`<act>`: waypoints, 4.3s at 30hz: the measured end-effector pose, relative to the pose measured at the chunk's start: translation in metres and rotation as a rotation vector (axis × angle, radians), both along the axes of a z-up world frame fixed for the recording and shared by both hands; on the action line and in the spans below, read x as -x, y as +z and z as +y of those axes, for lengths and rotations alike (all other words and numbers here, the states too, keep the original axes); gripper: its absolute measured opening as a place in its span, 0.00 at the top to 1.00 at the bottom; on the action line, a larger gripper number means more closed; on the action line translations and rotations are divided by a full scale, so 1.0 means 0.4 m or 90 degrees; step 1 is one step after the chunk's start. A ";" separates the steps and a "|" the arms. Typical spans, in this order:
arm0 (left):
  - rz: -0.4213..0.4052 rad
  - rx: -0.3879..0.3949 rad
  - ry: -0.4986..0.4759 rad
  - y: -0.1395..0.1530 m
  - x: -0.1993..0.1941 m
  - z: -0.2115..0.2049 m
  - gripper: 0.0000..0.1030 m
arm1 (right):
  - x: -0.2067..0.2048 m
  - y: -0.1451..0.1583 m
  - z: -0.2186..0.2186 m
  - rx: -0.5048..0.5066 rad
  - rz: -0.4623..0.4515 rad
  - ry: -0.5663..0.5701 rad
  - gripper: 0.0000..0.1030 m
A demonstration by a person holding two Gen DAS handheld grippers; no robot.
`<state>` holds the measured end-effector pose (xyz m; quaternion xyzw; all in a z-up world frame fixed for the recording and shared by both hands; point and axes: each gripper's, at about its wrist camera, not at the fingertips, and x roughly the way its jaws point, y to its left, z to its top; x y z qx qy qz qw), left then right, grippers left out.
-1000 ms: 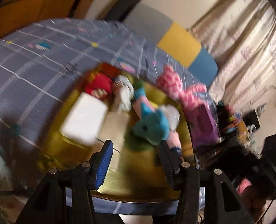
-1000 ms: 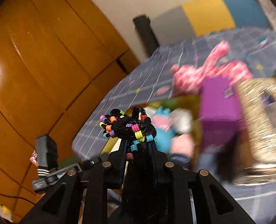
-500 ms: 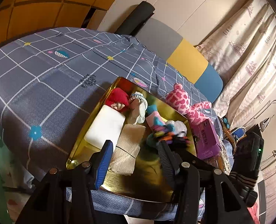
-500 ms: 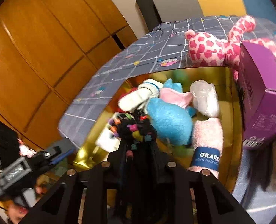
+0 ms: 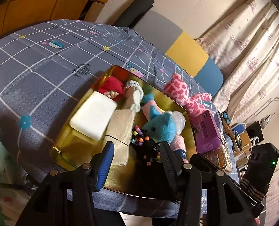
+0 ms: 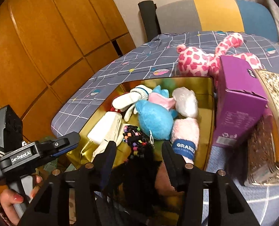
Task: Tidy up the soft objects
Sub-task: 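Lift both open tools away from the gold tray, then move both tools over the green sponge and white packet on the sheet, then grasp the green-and-yellow scouring sponge with the left tool and lift it, then grasp the white printed packet with the right tool and lift it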
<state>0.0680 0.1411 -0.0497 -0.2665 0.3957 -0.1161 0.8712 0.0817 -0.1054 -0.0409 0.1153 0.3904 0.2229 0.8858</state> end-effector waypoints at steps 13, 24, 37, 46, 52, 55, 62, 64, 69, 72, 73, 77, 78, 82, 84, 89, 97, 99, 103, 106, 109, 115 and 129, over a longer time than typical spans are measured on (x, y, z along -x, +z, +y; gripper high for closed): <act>-0.009 -0.022 -0.103 0.016 0.005 -0.130 0.50 | 0.049 0.106 -0.113 -0.020 -0.075 -0.055 0.48; -0.029 -0.031 -0.187 0.062 -0.011 -0.268 0.50 | 0.068 0.174 -0.350 0.018 -0.122 -0.216 0.45; -0.032 -0.043 -0.292 0.115 -0.010 -0.465 0.50 | 0.069 0.094 -0.667 0.098 -0.039 -0.404 0.45; -0.049 -0.070 -0.364 0.172 -0.013 -0.617 0.50 | 0.023 0.008 -0.809 0.140 0.001 -0.439 0.45; -0.058 -0.076 -0.407 0.213 -0.031 -0.735 0.50 | -0.030 -0.041 -0.876 0.176 -0.017 -0.442 0.37; -0.062 -0.088 -0.427 0.226 -0.040 -0.801 0.50 | -0.047 -0.068 -0.912 0.185 -0.021 -0.455 0.37; -0.032 -0.131 -0.441 0.233 -0.094 -0.958 0.49 | -0.040 -0.146 -0.998 0.138 0.017 -0.517 0.37; -0.011 -0.138 -0.445 0.226 -0.121 -1.004 0.49 | -0.034 -0.160 -1.020 0.109 0.028 -0.530 0.37; 0.026 -0.181 -0.446 0.198 -0.206 -1.137 0.38 | -0.024 -0.172 -1.035 0.066 0.019 -0.524 0.33; 0.062 -0.207 -0.432 0.165 -0.277 -1.216 0.34 | -0.019 -0.174 -1.034 0.056 0.009 -0.518 0.31; 0.070 -0.212 -0.426 0.154 -0.299 -1.237 0.31 | -0.018 -0.175 -1.034 0.052 0.007 -0.517 0.30; 0.105 -0.244 -0.391 0.104 -0.392 -1.305 0.28 | -0.008 -0.181 -1.046 0.022 -0.006 -0.517 0.30; 0.108 -0.253 -0.384 0.093 -0.413 -1.318 0.28 | -0.007 -0.182 -1.048 0.016 -0.008 -0.517 0.30; 0.103 -0.325 -0.382 0.038 -0.486 -1.375 0.22 | -0.009 -0.185 -1.049 0.006 -0.012 -0.515 0.29; 0.113 -0.345 -0.386 0.008 -0.513 -1.390 0.22 | -0.007 -0.185 -1.049 0.004 -0.014 -0.514 0.28; 0.121 -0.377 -0.385 -0.046 -0.561 -1.420 0.22 | -0.002 -0.187 -1.052 -0.005 -0.019 -0.513 0.28; 0.143 -0.379 -0.383 -0.098 -0.587 -1.426 0.31 | 0.000 -0.187 -1.052 -0.011 -0.023 -0.513 0.28; 0.142 -0.369 -0.389 -0.099 -0.581 -1.423 0.32 | 0.000 -0.188 -1.052 -0.010 -0.023 -0.513 0.28; 0.146 -0.369 -0.390 -0.092 -0.568 -1.419 0.33 | 0.004 -0.187 -1.049 -0.011 -0.024 -0.514 0.28; 0.146 -0.352 -0.378 -0.073 -0.547 -1.401 0.33 | 0.001 -0.187 -1.050 -0.012 -0.023 -0.514 0.28; 0.130 -0.342 -0.383 -0.038 -0.505 -1.389 0.33 | 0.001 -0.187 -1.049 -0.008 -0.023 -0.515 0.28; 0.078 -0.290 -0.418 0.044 -0.420 -1.362 0.33 | -0.004 -0.188 -1.047 -0.003 -0.019 -0.514 0.28; -0.008 -0.172 -0.439 0.197 -0.266 -1.178 0.33 | -0.084 -0.145 -1.001 0.104 0.024 -0.419 0.23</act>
